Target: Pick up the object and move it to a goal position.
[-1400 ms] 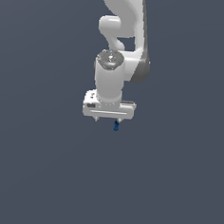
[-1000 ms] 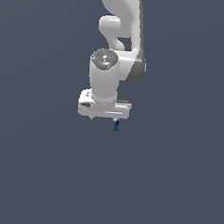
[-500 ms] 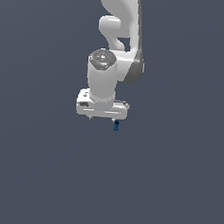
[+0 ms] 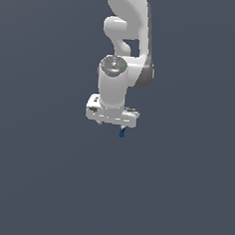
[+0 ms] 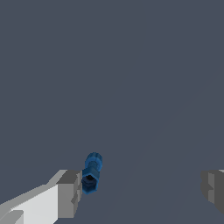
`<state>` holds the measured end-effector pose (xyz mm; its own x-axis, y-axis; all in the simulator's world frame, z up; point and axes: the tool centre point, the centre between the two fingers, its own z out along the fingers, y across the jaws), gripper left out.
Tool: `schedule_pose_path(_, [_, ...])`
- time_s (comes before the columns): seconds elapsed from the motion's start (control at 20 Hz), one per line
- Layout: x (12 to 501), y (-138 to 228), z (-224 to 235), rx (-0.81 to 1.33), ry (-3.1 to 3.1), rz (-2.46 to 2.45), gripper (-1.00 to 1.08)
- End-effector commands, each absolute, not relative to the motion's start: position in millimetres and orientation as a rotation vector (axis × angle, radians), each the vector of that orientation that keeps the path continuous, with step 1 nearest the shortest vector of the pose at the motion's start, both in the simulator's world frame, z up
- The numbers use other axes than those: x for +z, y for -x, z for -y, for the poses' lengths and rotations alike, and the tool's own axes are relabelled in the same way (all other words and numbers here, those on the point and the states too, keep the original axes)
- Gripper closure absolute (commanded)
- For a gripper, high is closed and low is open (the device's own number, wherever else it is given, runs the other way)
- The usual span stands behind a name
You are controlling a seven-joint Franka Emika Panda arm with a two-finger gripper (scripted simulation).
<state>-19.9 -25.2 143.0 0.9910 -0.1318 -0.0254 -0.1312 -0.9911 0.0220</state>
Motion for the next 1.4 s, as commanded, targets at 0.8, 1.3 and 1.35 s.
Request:
schedule_pose_path(0.8, [99,54,-23,-0.005,-3.049,0.745,-0.92])
schedule_pose_path(1.3, [93,61,-30,0.0,-3.028,0.835,-0.92])
schedule_pose_path(1.35, [93,60,-30,-0.001,-3.03,0.829,-0.92])
